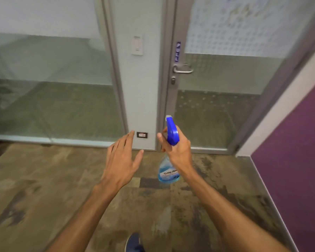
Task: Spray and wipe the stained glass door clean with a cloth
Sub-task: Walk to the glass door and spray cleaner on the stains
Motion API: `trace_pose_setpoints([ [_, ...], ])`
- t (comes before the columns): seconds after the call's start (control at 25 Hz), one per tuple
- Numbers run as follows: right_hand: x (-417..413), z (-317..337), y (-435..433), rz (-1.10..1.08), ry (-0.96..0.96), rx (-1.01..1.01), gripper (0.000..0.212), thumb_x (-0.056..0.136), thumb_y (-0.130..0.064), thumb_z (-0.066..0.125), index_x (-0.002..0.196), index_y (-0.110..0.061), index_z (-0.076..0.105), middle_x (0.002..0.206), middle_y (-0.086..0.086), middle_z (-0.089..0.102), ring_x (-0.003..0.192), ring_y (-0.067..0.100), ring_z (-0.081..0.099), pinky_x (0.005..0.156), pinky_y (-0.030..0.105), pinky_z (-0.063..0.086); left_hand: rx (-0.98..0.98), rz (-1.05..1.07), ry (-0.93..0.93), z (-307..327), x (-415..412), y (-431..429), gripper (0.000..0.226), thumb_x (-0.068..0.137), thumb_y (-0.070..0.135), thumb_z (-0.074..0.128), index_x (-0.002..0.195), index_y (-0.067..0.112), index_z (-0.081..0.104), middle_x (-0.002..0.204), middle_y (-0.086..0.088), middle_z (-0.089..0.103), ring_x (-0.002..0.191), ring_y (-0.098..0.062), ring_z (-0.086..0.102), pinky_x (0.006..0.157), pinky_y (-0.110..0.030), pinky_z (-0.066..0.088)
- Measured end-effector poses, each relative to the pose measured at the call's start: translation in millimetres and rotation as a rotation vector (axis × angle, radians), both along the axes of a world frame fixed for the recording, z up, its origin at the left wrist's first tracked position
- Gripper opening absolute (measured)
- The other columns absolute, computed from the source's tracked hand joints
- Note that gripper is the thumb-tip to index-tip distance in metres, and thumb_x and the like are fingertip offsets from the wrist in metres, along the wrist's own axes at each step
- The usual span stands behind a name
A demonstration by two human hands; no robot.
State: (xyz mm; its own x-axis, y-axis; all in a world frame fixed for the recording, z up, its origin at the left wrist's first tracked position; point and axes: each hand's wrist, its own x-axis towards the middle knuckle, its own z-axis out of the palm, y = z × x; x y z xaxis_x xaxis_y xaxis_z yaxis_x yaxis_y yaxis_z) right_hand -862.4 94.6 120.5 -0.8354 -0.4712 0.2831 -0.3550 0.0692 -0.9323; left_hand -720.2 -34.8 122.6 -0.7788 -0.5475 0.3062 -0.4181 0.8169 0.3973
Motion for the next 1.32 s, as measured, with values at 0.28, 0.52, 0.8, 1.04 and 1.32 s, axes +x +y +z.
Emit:
trace_pose_setpoints([
  [0.28,-88.6,15.1,55.1,-0.222,0.062,-0.006,0.03,0.092,-0.05,0.071,0.097,-0.023,0.058,0.072,0.014,0.06,0.068,0.039,0.06,0.069,0.047,0.056,-0.001,-0.217,0.036,17.3,-116.5,27.6,0.07,0.097,0.045,0.051,0.156,0.018,0.025,0.154,-0.005,0.043,0.137,-0.023,0.044,0.115,-0.041,0.031],
  [0.52,-171.0,37.2,80.1,-0.319,0.066,-0.052,0.027,0.094,-0.042,0.071,0.109,-0.021,0.063,0.078,0.017,0.065,0.063,0.034,0.064,0.065,0.035,0.056,-0.009,-0.329,0.085,35.5,-227.7,38.6,0.073,0.096,0.043,0.055,0.157,0.021,0.022,0.153,-0.003,0.043,0.139,-0.021,0.041,0.114,-0.038,0.029],
  [0.8,-278.2,70.5,90.0,-0.383,0.12,-0.07,0.026,0.092,-0.038,0.074,0.104,-0.017,0.063,0.066,0.003,0.061,0.057,0.028,0.066,0.058,0.024,0.055,-0.051,-0.409,0.12,62.9,-352.5,42.4,0.076,0.095,0.044,0.055,0.157,0.017,0.021,0.155,-0.004,0.041,0.142,-0.022,0.038,0.116,-0.04,0.028],
  [1.04,-356.4,103.5,95.8,-0.371,0.174,-0.091,0.028,0.093,-0.038,0.074,0.1,-0.014,0.061,0.071,0.012,0.065,0.057,0.029,0.065,0.062,0.03,0.058,-0.133,-0.443,0.145,95.9,-435.4,46.9,0.077,0.095,0.045,0.054,0.158,0.016,0.018,0.16,-0.006,0.033,0.148,-0.022,0.028,0.118,-0.043,0.028],
  [1.32,-460.1,147.2,105.8,-0.302,0.168,-0.135,0.029,0.092,-0.038,0.073,0.099,-0.013,0.061,0.087,0.018,0.067,0.061,0.032,0.068,0.057,0.026,0.056,-0.217,-0.388,0.227,144.2,-520.6,62.3,0.078,0.096,0.046,0.052,0.158,0.015,0.016,0.162,-0.007,0.03,0.15,-0.022,0.025,0.119,-0.044,0.025],
])
